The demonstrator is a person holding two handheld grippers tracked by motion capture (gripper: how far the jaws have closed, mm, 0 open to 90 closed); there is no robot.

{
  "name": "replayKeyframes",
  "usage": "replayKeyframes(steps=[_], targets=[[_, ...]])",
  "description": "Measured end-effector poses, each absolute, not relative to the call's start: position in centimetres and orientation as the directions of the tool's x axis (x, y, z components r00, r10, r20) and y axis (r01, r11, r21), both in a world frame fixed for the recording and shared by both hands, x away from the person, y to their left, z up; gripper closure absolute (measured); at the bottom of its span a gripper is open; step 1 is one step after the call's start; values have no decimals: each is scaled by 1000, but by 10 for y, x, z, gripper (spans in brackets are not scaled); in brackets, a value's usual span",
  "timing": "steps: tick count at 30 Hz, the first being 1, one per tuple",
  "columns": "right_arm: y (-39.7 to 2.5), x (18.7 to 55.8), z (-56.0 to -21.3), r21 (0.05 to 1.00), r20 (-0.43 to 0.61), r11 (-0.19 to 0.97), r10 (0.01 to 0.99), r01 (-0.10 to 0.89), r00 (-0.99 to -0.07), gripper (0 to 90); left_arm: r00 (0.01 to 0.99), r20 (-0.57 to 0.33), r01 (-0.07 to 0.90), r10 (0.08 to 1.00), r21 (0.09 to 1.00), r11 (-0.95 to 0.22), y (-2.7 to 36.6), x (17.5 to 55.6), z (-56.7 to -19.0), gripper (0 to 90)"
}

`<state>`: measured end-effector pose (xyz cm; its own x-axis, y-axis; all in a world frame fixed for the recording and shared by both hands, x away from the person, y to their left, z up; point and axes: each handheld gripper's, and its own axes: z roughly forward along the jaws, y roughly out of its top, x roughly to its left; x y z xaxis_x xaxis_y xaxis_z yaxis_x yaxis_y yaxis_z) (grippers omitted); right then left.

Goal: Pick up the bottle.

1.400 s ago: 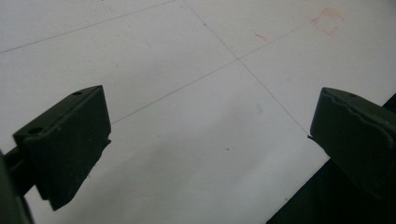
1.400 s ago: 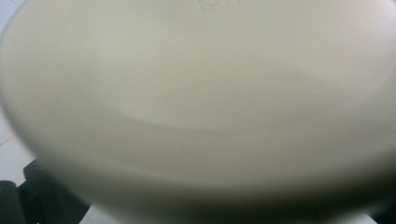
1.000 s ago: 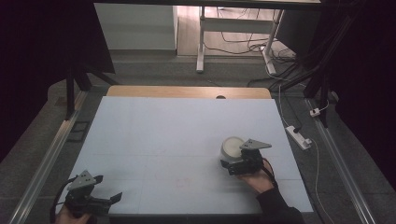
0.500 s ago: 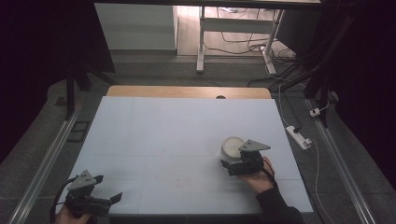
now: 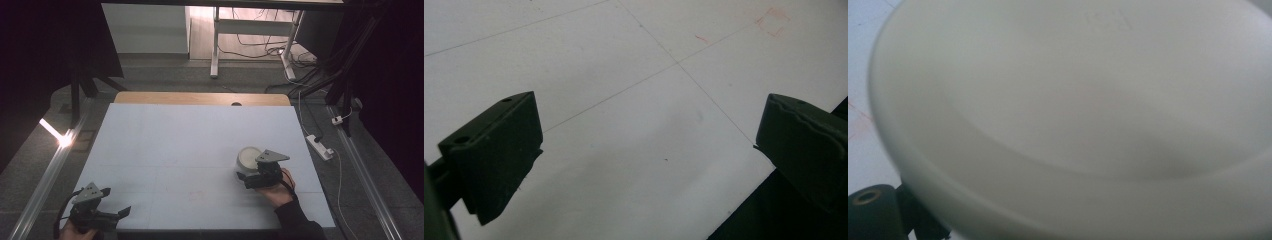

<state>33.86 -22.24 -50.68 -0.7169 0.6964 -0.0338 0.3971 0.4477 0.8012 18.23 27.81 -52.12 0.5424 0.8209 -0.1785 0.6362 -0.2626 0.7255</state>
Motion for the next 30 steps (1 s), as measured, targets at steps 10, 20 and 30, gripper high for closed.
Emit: replayKeyframes(steps=[10, 20, 30], targets=[[-219, 336, -498, 819, -21, 431, 683, 380, -730, 65, 540, -182, 638, 821, 725, -259, 278, 182, -521, 0], [-209, 335, -492, 822, -20, 439, 659, 362, -752, 65, 539, -184, 640, 822, 724, -257, 278, 182, -521, 0], [-194, 336, -490, 812, -22, 467, 624, 350, -781, 65, 538, -186, 641, 822, 723, -256, 278, 183, -521, 0]])
